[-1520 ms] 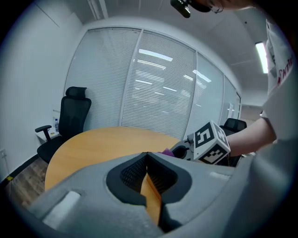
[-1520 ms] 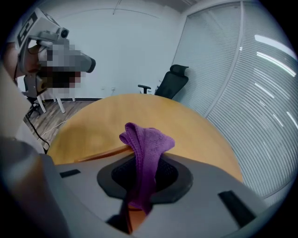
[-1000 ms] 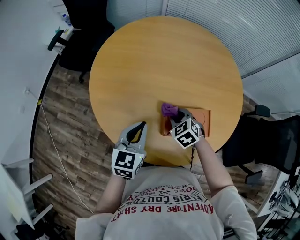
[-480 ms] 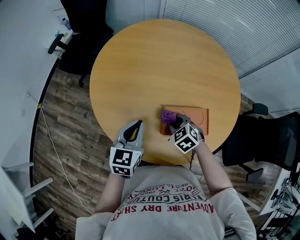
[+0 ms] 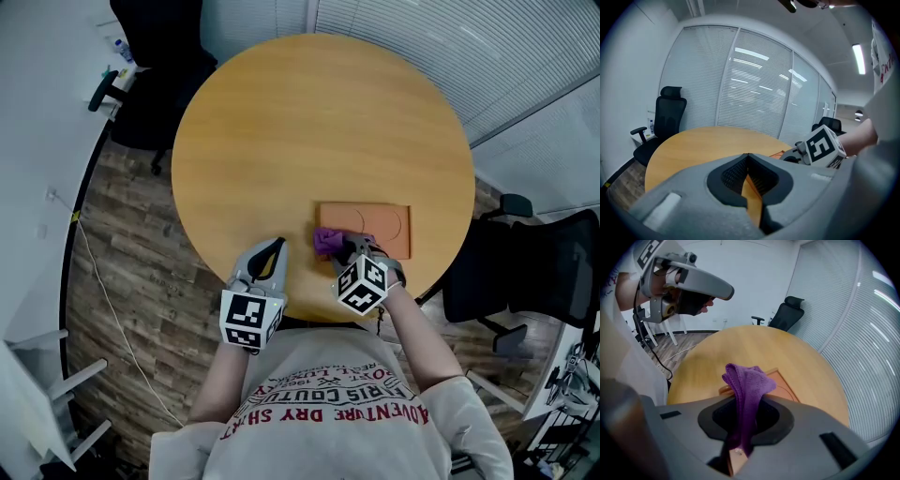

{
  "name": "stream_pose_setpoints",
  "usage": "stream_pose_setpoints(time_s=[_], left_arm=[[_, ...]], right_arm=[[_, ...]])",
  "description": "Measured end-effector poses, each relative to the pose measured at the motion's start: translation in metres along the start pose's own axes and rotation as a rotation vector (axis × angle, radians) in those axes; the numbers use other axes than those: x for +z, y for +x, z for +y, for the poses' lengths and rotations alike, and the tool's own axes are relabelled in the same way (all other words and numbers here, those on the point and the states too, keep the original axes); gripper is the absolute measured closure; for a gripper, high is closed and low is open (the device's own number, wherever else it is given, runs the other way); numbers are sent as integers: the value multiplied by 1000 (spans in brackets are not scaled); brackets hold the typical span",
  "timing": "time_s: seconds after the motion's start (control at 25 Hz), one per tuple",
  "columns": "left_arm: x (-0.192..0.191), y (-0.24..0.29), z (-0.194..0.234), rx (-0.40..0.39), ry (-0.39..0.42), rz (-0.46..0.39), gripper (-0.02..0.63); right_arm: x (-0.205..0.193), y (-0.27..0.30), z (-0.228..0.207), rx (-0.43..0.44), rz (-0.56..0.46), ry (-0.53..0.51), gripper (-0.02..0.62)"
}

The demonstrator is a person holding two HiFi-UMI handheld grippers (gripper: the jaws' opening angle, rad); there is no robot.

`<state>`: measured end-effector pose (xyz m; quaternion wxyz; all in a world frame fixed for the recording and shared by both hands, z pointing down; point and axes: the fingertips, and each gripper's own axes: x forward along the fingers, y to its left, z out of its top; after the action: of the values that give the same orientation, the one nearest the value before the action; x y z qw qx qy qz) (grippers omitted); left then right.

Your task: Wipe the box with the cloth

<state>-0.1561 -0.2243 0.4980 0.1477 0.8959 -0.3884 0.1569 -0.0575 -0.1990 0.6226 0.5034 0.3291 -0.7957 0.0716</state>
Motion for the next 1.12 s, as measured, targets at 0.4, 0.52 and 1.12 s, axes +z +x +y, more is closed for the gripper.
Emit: stream_pose_setpoints(time_s=[0.4, 0.52, 1.12], left_arm=[[4, 7, -20, -49, 9, -4, 597], [6, 8, -22, -59, 9, -6, 597], [26, 24, -27, -66, 39, -46, 597]], right_arm=[[-14, -16, 43, 200, 44, 82, 517], [-27, -19, 62, 285, 107, 79, 517], [-23, -63, -38, -21, 39, 106, 518]])
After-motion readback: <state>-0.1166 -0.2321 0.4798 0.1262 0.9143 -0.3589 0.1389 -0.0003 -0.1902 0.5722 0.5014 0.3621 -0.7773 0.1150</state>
